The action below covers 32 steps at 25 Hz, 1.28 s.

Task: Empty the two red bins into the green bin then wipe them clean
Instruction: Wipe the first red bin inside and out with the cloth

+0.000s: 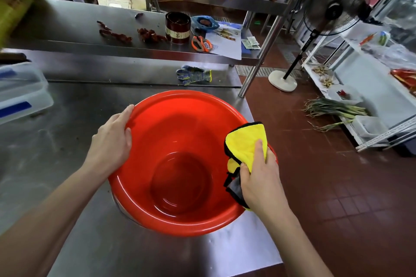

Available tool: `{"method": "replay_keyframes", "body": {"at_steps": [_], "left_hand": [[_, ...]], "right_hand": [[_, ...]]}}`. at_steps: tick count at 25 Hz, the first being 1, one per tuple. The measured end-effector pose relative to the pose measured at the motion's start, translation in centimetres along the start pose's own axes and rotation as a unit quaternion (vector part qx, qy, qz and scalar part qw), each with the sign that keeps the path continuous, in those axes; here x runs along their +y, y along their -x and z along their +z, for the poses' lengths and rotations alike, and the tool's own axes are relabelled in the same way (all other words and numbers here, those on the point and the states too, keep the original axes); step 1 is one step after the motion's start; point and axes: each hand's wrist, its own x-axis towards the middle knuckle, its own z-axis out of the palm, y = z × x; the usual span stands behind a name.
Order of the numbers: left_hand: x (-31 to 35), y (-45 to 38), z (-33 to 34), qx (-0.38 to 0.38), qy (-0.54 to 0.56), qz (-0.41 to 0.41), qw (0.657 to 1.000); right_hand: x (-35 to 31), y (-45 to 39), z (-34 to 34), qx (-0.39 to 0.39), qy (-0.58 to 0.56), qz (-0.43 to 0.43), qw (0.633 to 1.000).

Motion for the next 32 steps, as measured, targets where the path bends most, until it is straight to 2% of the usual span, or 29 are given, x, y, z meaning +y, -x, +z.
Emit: {"method": "replay_keyframes", "body": {"at_steps": [6, 13, 32], "left_hand": [[0.1, 0.0, 0.1, -0.002, -0.002, -0.001, 1.0], [0.2, 0.0, 0.1, 0.002, 0.005, -0.002, 1.0], [0.2, -0.2, 0.0, -0.004, 0.011, -0.016, 1.0]], "right_hand": [[0.5, -3.8, -0.8, 0.001, 0.049, -0.07, 0.996], [0.0, -7.9, -0.2, 0.038, 0.141, -0.149, 0.978], [-6.4, -16.8, 1.4, 0.005, 0.234, -0.273, 0.933]]}}
